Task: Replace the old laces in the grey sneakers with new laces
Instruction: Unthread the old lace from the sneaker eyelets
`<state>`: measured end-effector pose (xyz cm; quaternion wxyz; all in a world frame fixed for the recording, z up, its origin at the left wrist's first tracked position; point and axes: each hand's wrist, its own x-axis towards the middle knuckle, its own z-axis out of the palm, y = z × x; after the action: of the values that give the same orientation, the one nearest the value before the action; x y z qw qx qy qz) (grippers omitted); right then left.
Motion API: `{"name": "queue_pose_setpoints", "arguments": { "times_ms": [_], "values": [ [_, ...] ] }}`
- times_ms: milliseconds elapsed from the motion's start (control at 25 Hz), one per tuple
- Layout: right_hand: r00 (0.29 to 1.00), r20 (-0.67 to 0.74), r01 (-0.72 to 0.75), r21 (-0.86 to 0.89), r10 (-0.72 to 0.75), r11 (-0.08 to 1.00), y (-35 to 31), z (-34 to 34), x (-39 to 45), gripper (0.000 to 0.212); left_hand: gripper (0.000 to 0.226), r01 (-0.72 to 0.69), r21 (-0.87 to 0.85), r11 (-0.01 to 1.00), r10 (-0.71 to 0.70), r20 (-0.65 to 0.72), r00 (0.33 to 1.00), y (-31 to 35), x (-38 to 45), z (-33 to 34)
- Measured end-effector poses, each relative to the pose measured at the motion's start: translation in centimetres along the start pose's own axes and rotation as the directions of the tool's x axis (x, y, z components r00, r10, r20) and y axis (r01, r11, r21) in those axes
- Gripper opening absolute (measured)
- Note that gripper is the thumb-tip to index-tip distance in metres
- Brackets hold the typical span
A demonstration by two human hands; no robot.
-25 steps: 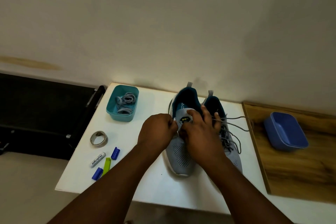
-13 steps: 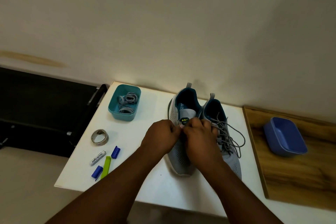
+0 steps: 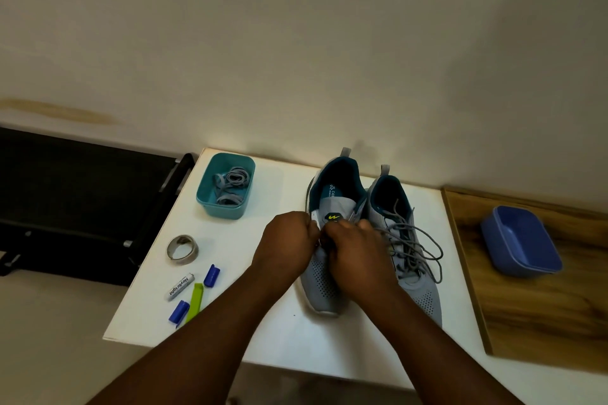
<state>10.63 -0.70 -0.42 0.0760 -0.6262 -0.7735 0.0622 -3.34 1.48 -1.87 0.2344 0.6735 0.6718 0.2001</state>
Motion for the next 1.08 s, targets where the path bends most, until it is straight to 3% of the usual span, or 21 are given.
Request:
{"name": "queue_pose_setpoints", "arguments": {
  "times_ms": [120,240,400,520,680,840,960,1080],
  "values": [
    [0.999,0.046,0.007,-0.009,-0.007,1.000,0.1,-0.2,0.6,0.015,0.034,-0.004,-0.105,0.994,-0.001,-0.048,0.999,-0.1,-0.7,0.3],
    [0.991,0.118,0.037,0.149,-0.055,0.988,1.0,-0.5,1.3,0.015,0.034,0.015,-0.199,0.980,-0.030,-0.076,0.997,-0.3,-1.2,0.7],
    [0.990,0.081,0.097,0.190,-0.114,0.977,0.8,-0.3,0.8,0.016,0.036,0.080,-0.153,0.985,-0.100,-0.127,0.987,0.0,-1.0,0.6],
    [0.992,0.057,0.102,0.154,-0.112,0.983,0.4,0.1,0.1,0.016,0.033,0.104,-0.093,0.990,-0.114,-0.111,0.987,0.1,-0.7,0.5],
    [0.996,0.087,-0.036,0.136,0.024,0.990,0.1,-0.1,0.2,0.013,0.036,0.095,-0.107,0.990,-0.107,-0.110,0.988,0.4,-0.9,0.8],
    [0.990,0.138,0.009,0.046,-0.015,0.999,-0.4,-0.4,0.5,0.014,0.038,0.087,-0.229,0.970,-0.101,-0.051,0.994,-0.6,-0.9,1.1],
    [0.986,0.162,0.019,0.098,-0.034,0.995,0.1,-1.0,1.2,0.015,0.043,0.132,-0.329,0.935,-0.144,-0.012,0.990,-0.9,-1.0,1.1],
    [0.991,0.128,0.023,0.130,-0.040,0.991,0.4,-0.6,1.2,0.014,0.040,0.143,-0.316,0.938,-0.152,-0.005,0.988,-0.6,-0.8,0.9]
  ]
}}
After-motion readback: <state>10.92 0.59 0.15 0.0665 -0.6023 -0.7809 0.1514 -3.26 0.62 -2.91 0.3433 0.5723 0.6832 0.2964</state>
